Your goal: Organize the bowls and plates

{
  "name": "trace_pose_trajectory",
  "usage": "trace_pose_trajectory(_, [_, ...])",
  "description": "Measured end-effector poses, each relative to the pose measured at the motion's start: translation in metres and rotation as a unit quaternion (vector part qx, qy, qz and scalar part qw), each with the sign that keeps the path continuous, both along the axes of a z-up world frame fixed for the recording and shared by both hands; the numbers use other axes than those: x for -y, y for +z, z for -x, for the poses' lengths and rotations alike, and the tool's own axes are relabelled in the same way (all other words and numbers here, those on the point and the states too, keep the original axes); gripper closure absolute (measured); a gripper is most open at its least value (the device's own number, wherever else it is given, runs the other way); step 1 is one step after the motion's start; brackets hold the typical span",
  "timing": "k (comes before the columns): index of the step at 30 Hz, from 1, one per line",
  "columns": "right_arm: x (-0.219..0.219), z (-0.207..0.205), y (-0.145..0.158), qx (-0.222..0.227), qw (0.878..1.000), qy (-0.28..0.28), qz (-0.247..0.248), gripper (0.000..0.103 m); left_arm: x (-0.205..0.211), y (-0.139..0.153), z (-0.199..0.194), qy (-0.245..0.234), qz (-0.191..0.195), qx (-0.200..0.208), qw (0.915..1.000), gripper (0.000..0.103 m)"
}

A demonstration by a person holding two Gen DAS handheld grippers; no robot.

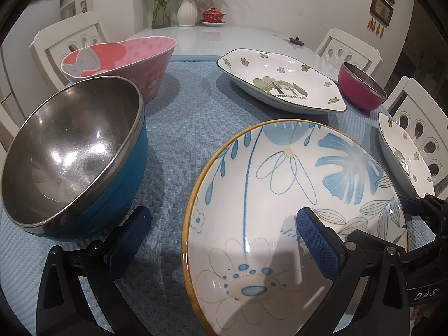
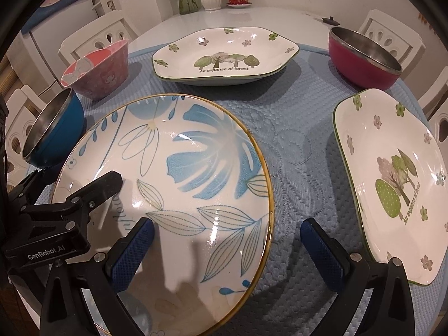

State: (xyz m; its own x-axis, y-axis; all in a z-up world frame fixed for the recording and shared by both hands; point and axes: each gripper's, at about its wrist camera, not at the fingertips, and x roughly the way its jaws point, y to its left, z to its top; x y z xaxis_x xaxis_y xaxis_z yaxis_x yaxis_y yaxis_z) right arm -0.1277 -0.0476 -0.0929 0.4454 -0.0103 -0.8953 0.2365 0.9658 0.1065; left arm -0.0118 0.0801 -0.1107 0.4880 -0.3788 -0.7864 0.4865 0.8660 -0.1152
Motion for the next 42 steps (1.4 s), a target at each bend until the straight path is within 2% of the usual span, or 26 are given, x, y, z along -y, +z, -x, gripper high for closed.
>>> trace_pose_trajectory(29, [0.001, 0.001, 0.0, 0.013, 1.0, -0.016, 0.002, 0.0, 0.0, 0.0, -0.001, 0.0, 0.0, 0.0, 1.0, 0.0])
trace_pose_trajectory(32, [0.001, -0.003, 0.001, 0.0, 1.0, -0.016, -0.001, 0.0, 0.0, 0.001, -0.004, 0.0, 0.0, 0.0, 1.0, 0.0])
trace_pose_trajectory(35, [0.004, -0.015, 0.001, -0.039, 0.999, -0.01, -0.011, 0.0, -0.001, 0.001, -0.007, 0.001, 0.002, -0.002, 1.0, 0.0])
trace_pose_trajectory(39, [0.007, -0.023, 0.001, -0.068, 0.998, 0.002, -0.02, 0.0, -0.001, 0.0, 0.004, 0.002, 0.001, -0.001, 1.0, 0.0])
trace_pose_trajectory(42, [0.008, -0.026, 0.001, -0.07, 0.997, 0.003, -0.025, 0.0, 0.0, -0.001, 0.006, 0.003, 0.001, 0.001, 1.0, 0.0])
